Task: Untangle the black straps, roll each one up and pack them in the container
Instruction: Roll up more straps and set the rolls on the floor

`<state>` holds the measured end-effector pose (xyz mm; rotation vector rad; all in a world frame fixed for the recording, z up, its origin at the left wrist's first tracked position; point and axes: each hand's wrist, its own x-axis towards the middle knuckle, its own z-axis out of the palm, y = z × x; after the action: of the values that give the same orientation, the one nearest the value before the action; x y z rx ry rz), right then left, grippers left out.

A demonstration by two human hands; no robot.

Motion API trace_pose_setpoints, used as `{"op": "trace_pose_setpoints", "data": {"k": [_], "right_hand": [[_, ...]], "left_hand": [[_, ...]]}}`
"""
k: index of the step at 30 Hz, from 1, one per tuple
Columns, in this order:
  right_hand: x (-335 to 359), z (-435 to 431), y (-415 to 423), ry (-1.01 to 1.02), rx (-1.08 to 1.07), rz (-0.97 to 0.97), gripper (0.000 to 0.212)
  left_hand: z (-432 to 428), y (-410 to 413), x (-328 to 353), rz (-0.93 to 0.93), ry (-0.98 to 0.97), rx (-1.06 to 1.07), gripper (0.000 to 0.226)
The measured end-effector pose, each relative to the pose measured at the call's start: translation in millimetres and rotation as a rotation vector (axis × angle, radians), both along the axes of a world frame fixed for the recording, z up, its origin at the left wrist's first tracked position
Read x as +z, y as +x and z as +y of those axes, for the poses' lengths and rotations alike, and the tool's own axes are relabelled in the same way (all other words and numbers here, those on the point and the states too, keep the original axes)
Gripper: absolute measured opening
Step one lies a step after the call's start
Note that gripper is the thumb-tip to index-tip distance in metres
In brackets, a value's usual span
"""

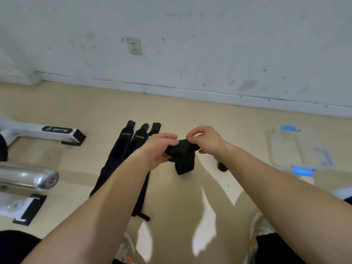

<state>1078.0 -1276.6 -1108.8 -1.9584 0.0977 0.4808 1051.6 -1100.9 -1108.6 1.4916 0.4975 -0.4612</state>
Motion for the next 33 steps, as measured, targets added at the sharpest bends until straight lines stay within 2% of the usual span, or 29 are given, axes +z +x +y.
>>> {"op": "trace_pose_setpoints", "data": {"k": [5,10,12,16,20,23,25,27,29,31,33], "right_hand": [[67,-12,-9,-0.006,0.076,-0.062,0.035],[108,-38,-13,-0.002,0.266,-0.154,0.044],[115,-45,-14,-0.039,0.320,-0.246,0.037],[112,-49,-12,-0.037,0.289,-0.426,0.009],[103,-45,-13,-0.070,0.249,-0.518,0.008],[102,-34,-9,0.120,0.202,-0.477,0.009],[102,-30,-3,0.248,0.123,-0.429,0.004],[101,-30,4,0.309,0.057,-0.387,0.006],[98,-32,11,0.346,0.020,-0.325,0.013],[96,-33,17,0.380,-0.012,-0.263,0.021],[95,-32,20,0.409,-0.041,-0.222,0.020]], "left_hand": [[-6,-2,63,-0.067,0.030,-0.010,0.020],[-5,-8,111,-0.105,-0.051,-0.021,0.020],[-6,-10,123,-0.118,-0.098,-0.036,0.019],[-11,-14,132,-0.094,-0.187,-0.071,0.016],[-11,-12,122,-0.046,-0.306,-0.014,0.012],[-10,-4,121,-0.032,-0.424,0.040,0.010],[-6,1,123,-0.037,-0.470,0.041,0.020],[2,6,124,-0.043,-0.432,-0.015,0.032],[6,11,119,-0.105,-0.253,-0.081,0.029],[3,16,113,-0.237,-0.075,-0.079,0.022],[-4,18,105,-0.414,0.056,-0.107,0.014]]}}
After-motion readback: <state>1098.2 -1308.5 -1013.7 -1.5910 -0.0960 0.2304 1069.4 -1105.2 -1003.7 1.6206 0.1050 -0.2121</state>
